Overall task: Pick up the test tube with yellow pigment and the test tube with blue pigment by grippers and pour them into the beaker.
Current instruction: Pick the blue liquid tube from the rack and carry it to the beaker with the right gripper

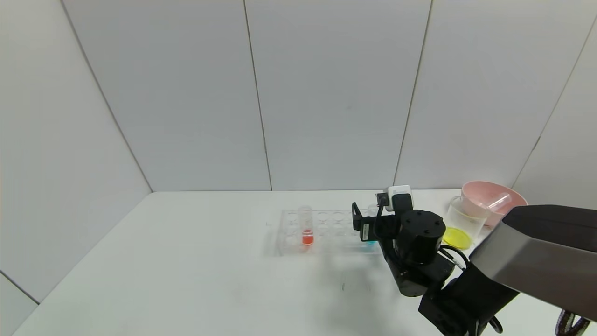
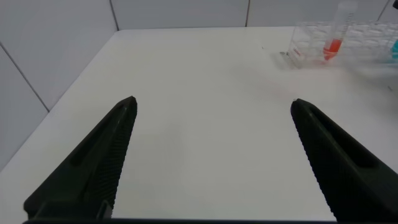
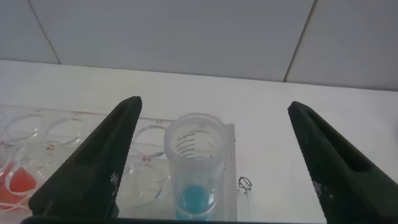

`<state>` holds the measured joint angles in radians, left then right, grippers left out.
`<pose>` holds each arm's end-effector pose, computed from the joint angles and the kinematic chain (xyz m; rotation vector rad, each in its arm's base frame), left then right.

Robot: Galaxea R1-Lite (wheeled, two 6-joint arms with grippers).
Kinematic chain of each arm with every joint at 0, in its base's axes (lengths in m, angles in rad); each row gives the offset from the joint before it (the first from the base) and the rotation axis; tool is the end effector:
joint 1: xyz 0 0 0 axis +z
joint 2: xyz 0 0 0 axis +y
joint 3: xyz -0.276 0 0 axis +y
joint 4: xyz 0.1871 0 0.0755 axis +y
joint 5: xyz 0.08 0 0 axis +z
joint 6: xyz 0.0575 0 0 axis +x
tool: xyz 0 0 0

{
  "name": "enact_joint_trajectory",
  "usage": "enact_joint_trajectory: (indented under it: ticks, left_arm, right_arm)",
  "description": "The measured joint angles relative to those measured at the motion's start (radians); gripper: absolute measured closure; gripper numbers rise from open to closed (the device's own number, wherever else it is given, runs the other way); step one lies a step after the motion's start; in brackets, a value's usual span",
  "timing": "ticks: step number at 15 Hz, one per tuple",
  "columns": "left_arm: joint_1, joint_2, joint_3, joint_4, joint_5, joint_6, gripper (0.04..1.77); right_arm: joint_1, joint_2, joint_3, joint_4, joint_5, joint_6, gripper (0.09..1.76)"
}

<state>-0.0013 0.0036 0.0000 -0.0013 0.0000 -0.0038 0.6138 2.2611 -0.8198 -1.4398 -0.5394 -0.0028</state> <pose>0.0489 -0.0001 0.0755 -0.0038 0.0023 -0.0013 0.3474 0.2086 0.0368 -0.0036 0.0012 0.0744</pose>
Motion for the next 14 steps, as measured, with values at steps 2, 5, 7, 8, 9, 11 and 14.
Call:
enact_joint_trajectory:
  ticks: [2,5,7,8,9,11,14]
  left_arm:
    - [0.0,0.0,0.0,0.0,0.0,0.0,0.05]
    - [0.0,0.0,0.0,0.0,0.0,0.0,0.05]
    - [0.0,0.0,0.0,0.0,0.0,0.0,0.05]
    - [0.0,0.0,0.0,0.0,0.0,0.0,0.05]
    - [0.0,0.0,0.0,0.0,0.0,0.0,0.05]
    - [0.0,0.0,0.0,0.0,0.0,0.0,0.05]
    - [0.0,0.0,0.0,0.0,0.0,0.0,0.05]
  right_arm:
    - [-0.001,0.004,0.0,-0.001,0.0,0.0,0.43]
    - [-0.003,0.005,0.003,-0.004,0.0,0.0,0.87]
    - [-0.001,0.003,0.006,-0.005,-0.002,0.0,1.06]
    - [0.0,0.003,0.006,-0.005,-0.002,0.0,1.29]
    - [0.0,0.003,0.007,-0.006,-0.003,0.0,1.31]
    - [0.0,0.002,0.008,-0.007,-0.004,0.0,1.31]
    - [-0.002,0.0,0.009,-0.005,-0.005,-0.002,1.31]
